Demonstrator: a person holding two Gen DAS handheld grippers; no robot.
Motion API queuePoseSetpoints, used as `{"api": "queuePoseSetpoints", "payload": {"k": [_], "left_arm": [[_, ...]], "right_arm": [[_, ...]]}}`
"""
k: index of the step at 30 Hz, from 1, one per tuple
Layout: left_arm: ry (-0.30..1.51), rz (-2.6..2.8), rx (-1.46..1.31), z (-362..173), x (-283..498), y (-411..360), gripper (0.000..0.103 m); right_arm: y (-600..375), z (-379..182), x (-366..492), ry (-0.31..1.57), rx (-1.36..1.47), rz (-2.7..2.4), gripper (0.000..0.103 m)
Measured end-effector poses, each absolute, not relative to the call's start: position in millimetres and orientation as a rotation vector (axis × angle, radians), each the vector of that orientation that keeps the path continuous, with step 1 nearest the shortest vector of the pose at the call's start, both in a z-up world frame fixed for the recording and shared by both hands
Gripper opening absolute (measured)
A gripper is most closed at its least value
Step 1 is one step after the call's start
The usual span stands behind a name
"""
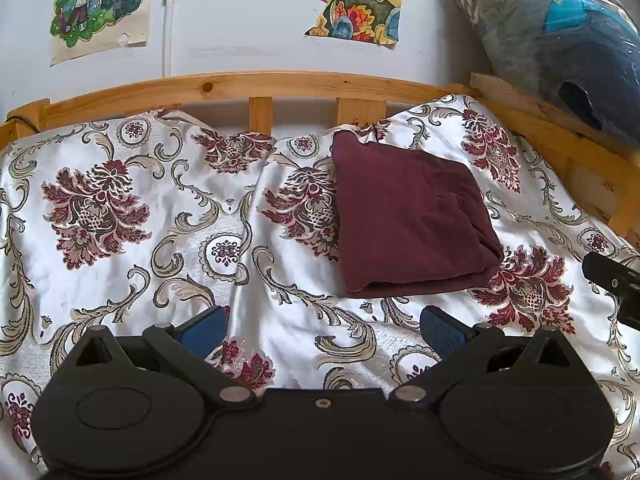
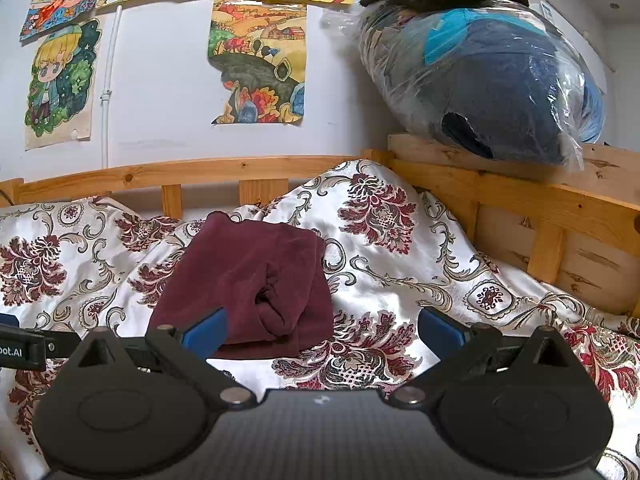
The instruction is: Fold small clothes
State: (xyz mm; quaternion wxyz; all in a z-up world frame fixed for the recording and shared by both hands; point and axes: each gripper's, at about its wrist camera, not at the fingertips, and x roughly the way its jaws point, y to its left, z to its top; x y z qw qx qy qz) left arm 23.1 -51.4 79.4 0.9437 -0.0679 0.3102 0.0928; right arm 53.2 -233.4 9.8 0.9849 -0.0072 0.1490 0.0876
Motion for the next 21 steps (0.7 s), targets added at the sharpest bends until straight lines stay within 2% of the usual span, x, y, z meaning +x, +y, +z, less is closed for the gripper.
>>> {"api": "queuePoseSetpoints", "payload": {"k": [21], "left_arm": [[0.644,0.187,-0.139,77.6,24.1,-53.7,0.102]], "right_arm": [[-235.7,7.9,53.9,0.305,-0.009,0.167,0.103]]}}
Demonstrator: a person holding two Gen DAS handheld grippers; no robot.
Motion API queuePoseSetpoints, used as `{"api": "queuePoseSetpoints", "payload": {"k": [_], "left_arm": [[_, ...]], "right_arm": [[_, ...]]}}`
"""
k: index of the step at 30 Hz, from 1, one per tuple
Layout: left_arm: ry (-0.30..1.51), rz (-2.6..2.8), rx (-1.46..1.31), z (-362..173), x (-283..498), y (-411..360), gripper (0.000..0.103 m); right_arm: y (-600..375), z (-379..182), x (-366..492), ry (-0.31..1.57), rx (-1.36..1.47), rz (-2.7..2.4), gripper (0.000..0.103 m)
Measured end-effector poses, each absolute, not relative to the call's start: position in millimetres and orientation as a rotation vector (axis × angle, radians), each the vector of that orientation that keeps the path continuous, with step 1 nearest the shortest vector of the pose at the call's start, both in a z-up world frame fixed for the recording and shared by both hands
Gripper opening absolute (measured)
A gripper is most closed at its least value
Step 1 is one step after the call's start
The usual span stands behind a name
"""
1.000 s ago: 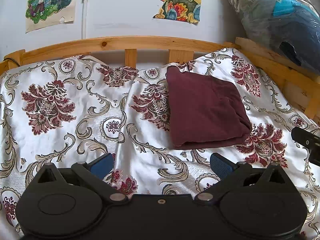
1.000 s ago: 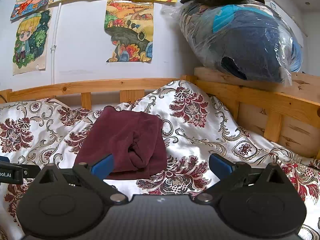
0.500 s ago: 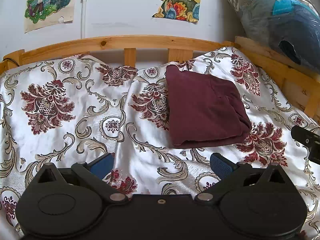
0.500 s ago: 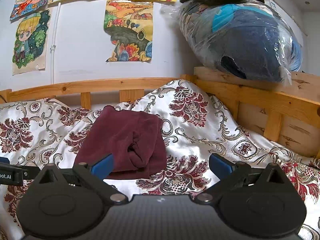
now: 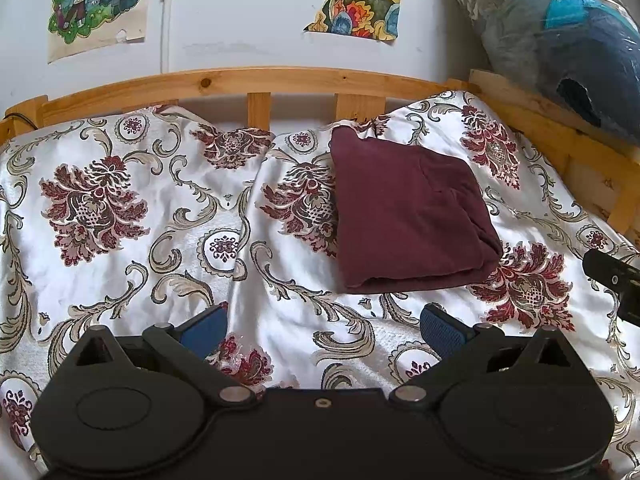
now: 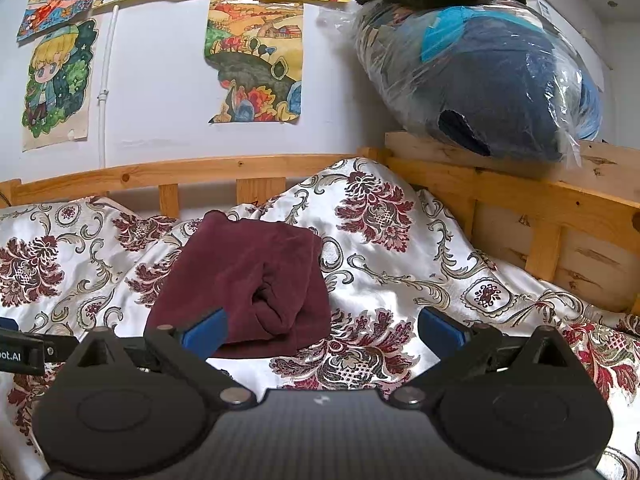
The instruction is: Fold small clothes
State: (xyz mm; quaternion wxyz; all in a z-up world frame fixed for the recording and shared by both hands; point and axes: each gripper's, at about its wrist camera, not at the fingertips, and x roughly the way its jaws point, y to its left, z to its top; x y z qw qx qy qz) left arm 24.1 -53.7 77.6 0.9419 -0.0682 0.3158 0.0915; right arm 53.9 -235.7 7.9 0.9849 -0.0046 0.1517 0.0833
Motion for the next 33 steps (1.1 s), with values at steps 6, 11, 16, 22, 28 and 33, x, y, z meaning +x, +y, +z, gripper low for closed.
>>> {"api": "queuePoseSetpoints", "payload": {"k": [6,11,16,22,28,33], "left_arm": [[0.646,0.186,-0.14,78,24,-53,0.102],[0.647,0.186,-0.141,78,24,-53,0.102],[0.647,0.189,-0.14,79,24,-53,0.102],[0.661,0.187,-0.117,81,26,-54,0.102],[0.74,0.197,-0.073,77,34,-56,0.102],[0.766,0.215,-0.1,73,34,-51,0.102]], "right_arm": [[-235,8,54,0.306,-0.008,0.165,0.103],[-235,7,54,0.308,-0.006,0.162,0.103],[-236,8,54,0.308,-0.005,0.161,0.103],[-236,8,55,0.31,-0.005,0.161,0.103],[-236,8,55,0.314,-0.006,0.158,0.103],[-237,7,57,0.324,-0.006,0.145,0.103]]}}
